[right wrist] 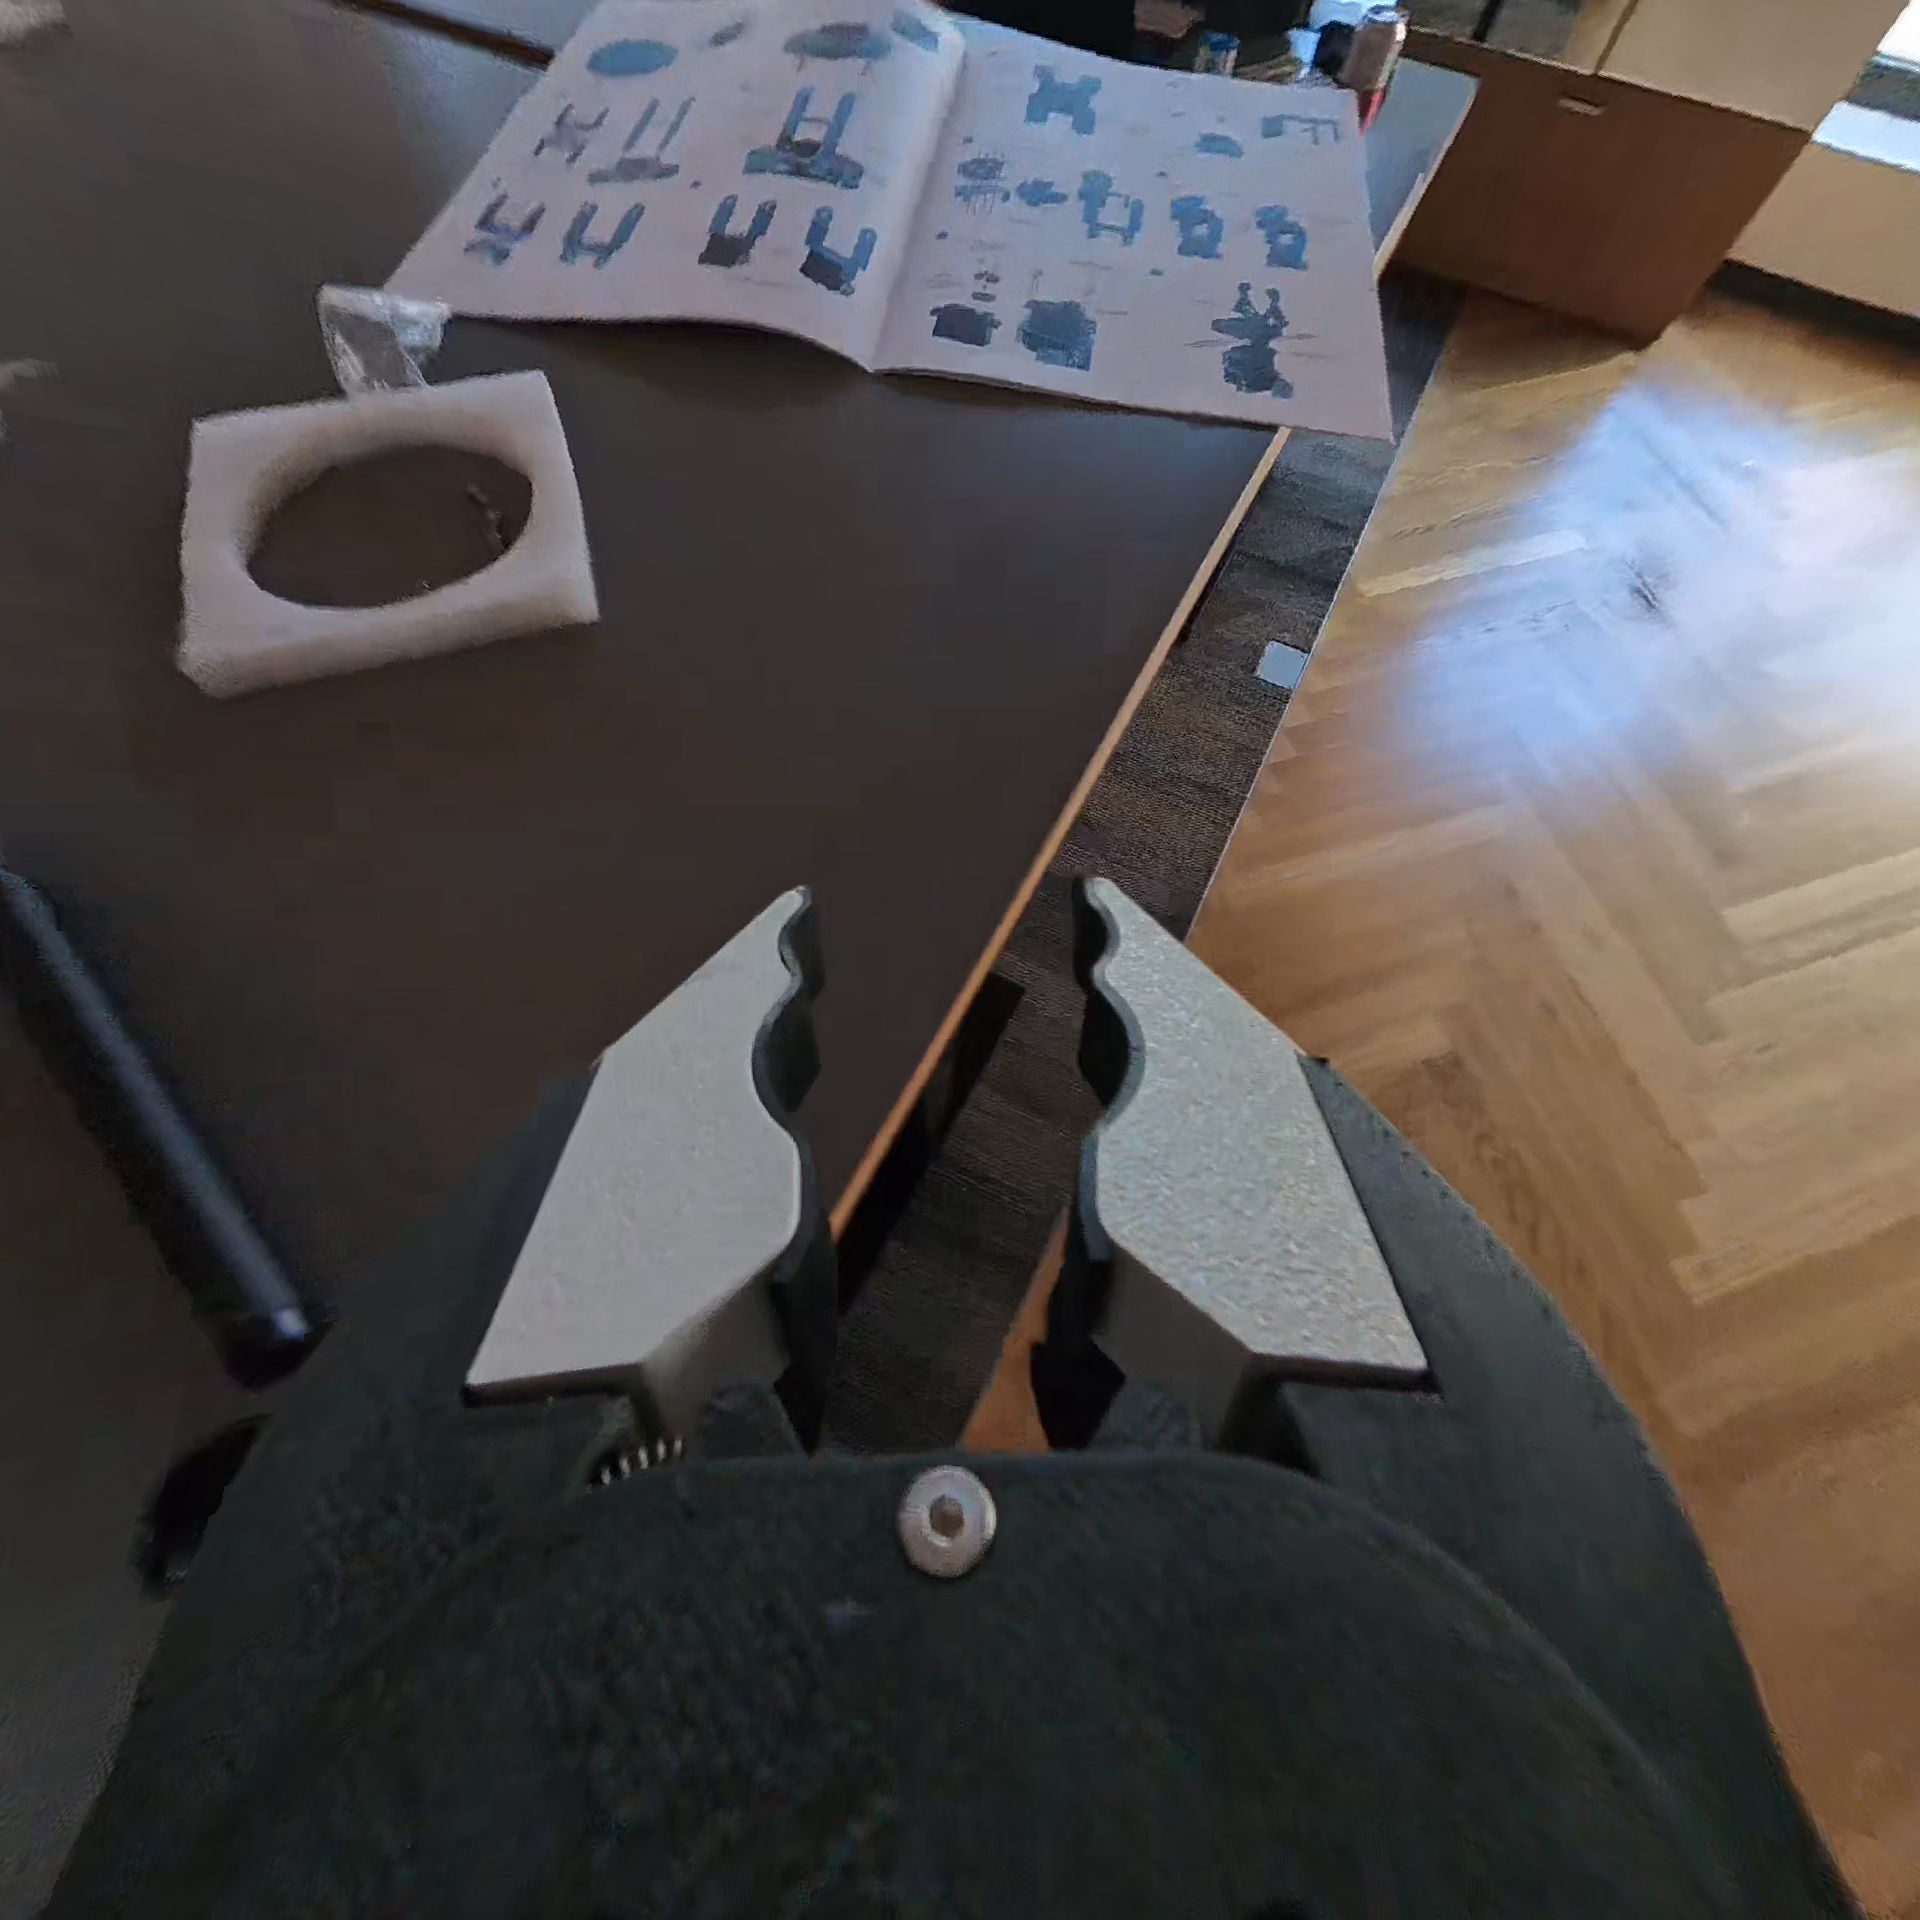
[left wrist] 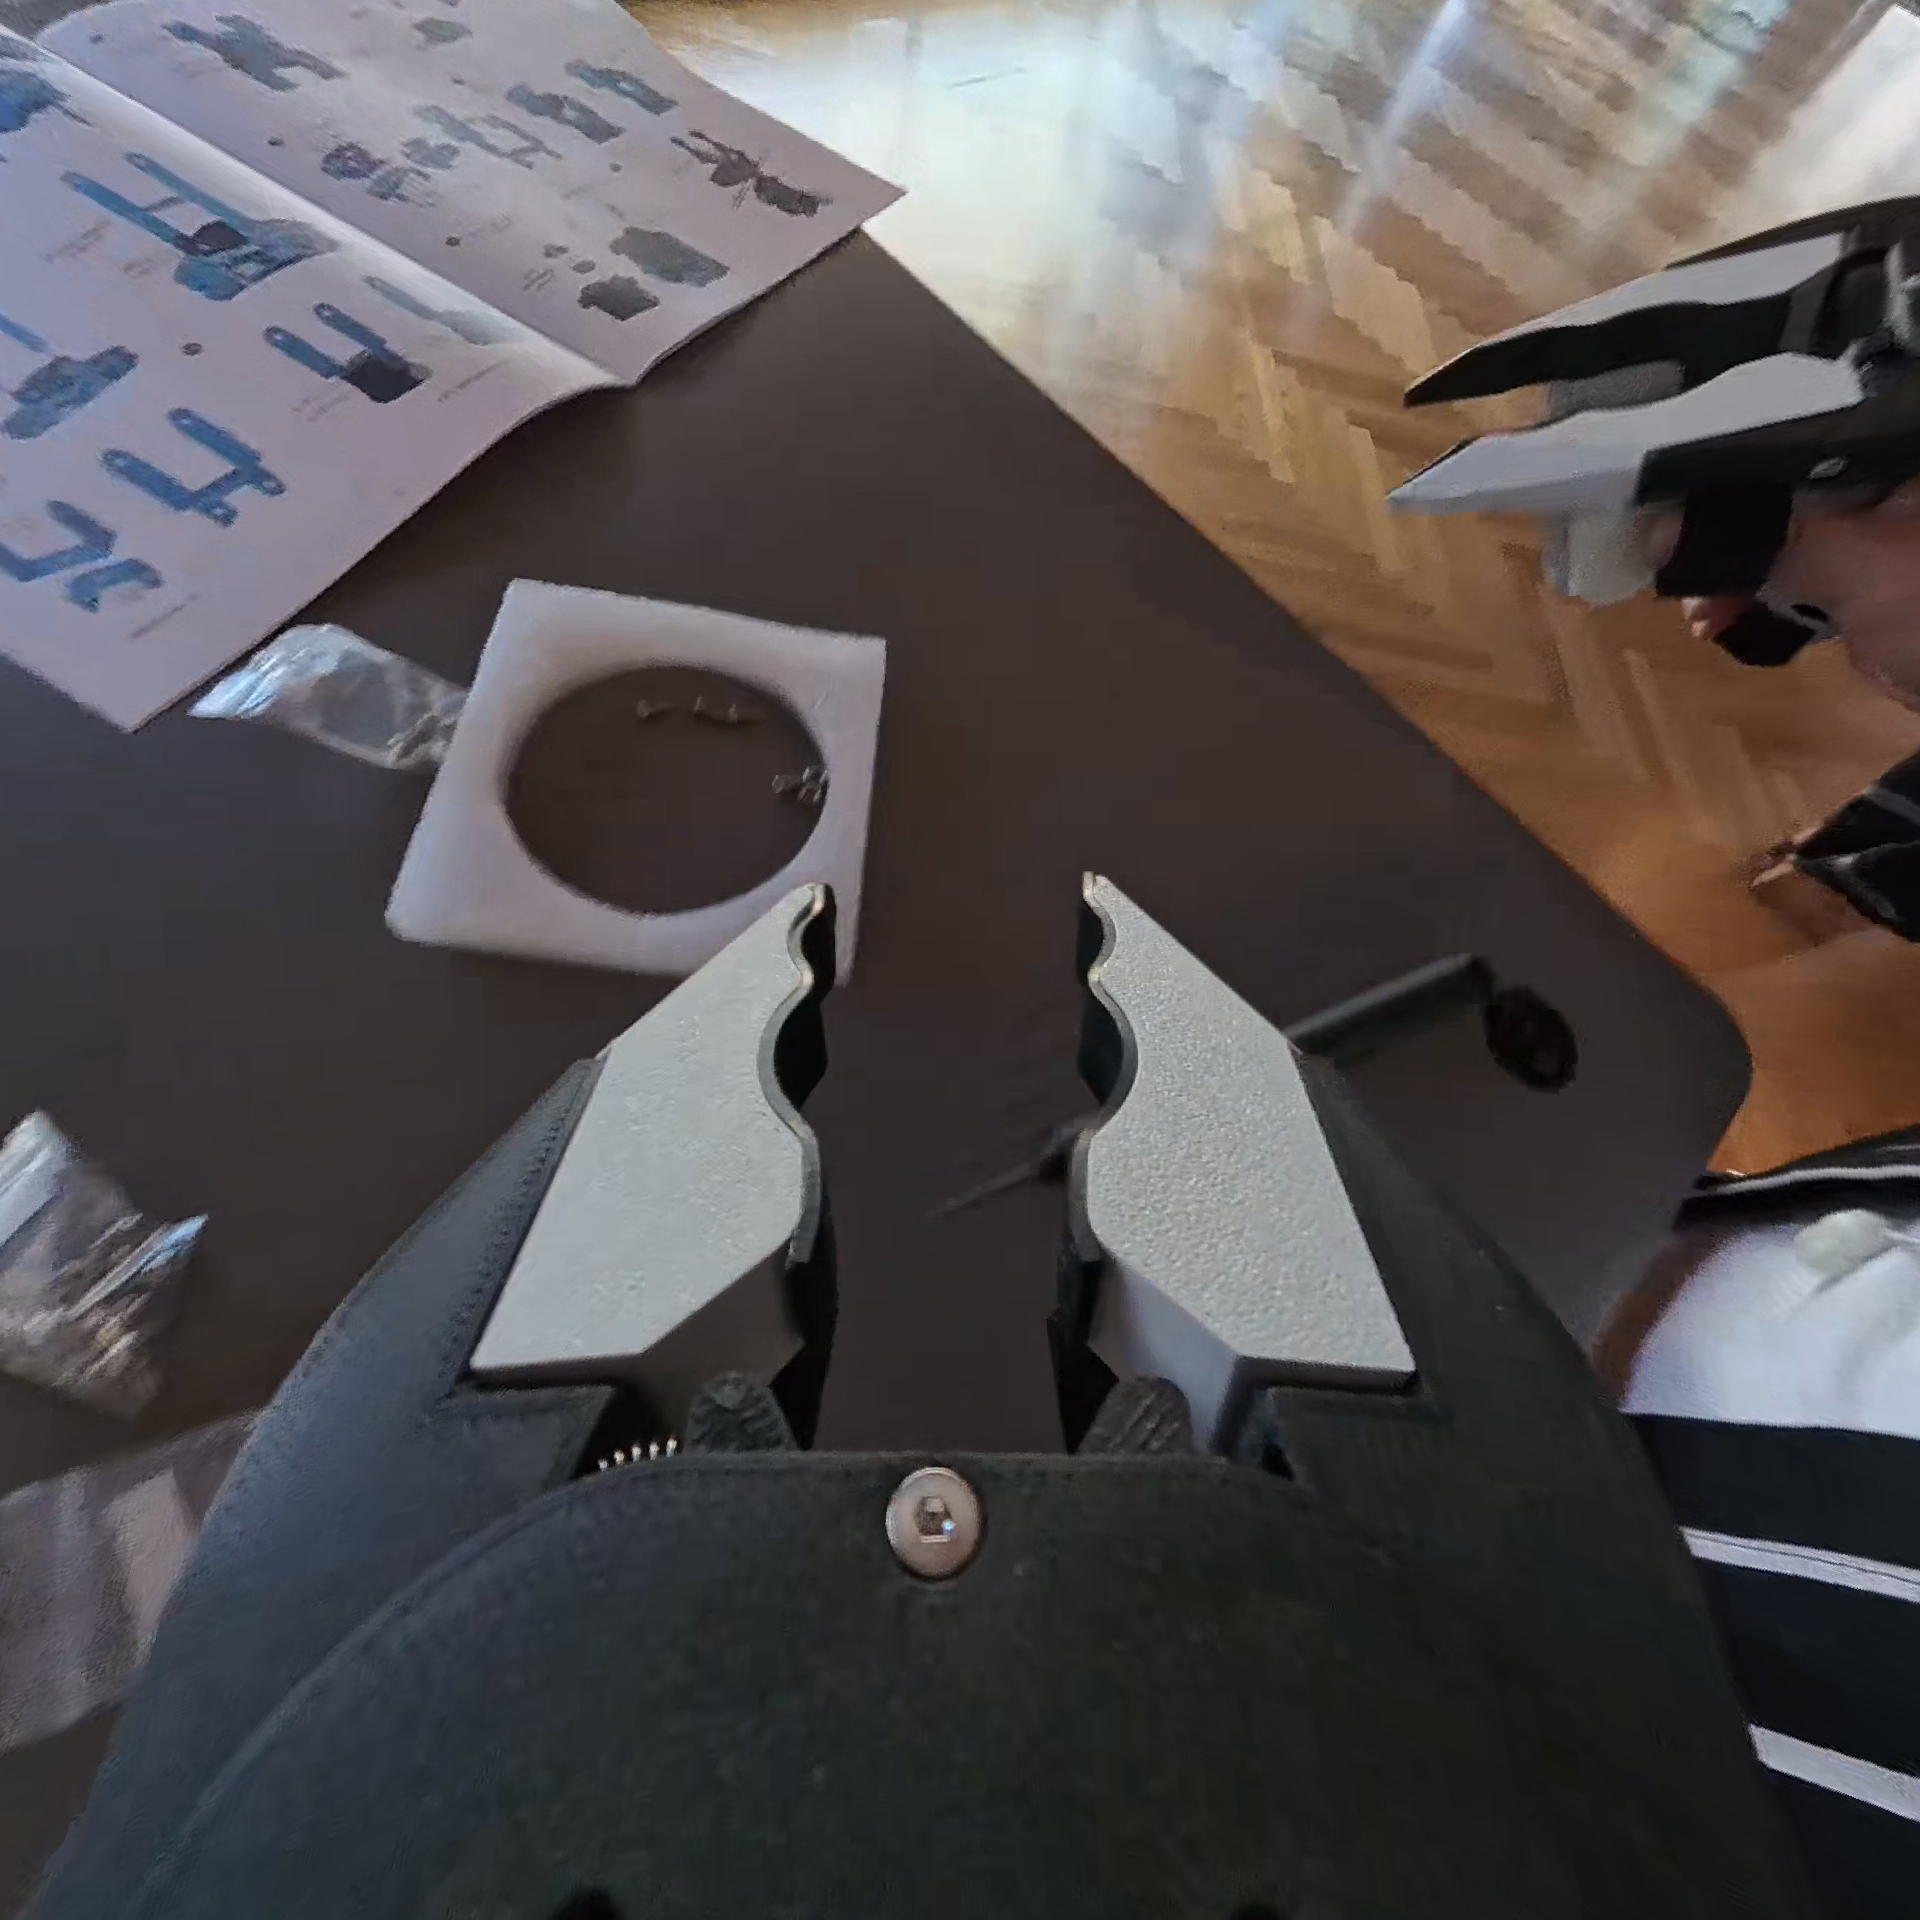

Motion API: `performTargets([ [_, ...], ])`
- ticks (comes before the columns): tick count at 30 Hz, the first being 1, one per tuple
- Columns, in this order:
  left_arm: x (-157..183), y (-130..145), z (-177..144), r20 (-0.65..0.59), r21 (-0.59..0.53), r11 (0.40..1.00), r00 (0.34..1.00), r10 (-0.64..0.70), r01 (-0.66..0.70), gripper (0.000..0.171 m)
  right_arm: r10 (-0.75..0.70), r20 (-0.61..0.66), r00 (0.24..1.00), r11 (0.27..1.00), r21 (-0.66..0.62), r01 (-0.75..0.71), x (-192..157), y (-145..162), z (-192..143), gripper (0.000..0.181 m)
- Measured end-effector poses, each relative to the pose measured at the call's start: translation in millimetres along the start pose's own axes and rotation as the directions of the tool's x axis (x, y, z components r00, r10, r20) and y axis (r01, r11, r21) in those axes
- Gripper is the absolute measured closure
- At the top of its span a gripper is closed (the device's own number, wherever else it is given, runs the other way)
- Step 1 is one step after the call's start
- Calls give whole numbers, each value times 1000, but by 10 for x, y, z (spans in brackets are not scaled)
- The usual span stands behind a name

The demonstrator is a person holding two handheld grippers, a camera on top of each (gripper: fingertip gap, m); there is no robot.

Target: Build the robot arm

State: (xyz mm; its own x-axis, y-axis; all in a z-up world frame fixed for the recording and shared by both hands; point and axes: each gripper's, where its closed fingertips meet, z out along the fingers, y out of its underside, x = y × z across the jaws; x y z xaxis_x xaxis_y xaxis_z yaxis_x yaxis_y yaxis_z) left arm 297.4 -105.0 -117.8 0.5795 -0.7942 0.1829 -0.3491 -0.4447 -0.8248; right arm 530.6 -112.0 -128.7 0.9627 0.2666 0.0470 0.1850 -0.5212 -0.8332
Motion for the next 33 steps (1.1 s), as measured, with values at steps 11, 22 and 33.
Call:
performTargets([
  [11, 571, -397, 763, 340, 101, 977, 916, -212, 188, 131, -279, 482, 831, 957, 74, 279, 442, -92, 745, 133],
  [22, 791, -190, 699, 480, 43, 960, 837, -262, 276, 130, -254, 712, 654, 967, 194, 164, -76, -564, 807, 130],
  [33, 418, -301, 374, 630, 242, 874, 616, -472, 421, 131, -453, 764, 460, 890, 362, 277, -755, -1038, 1524, 128],
])
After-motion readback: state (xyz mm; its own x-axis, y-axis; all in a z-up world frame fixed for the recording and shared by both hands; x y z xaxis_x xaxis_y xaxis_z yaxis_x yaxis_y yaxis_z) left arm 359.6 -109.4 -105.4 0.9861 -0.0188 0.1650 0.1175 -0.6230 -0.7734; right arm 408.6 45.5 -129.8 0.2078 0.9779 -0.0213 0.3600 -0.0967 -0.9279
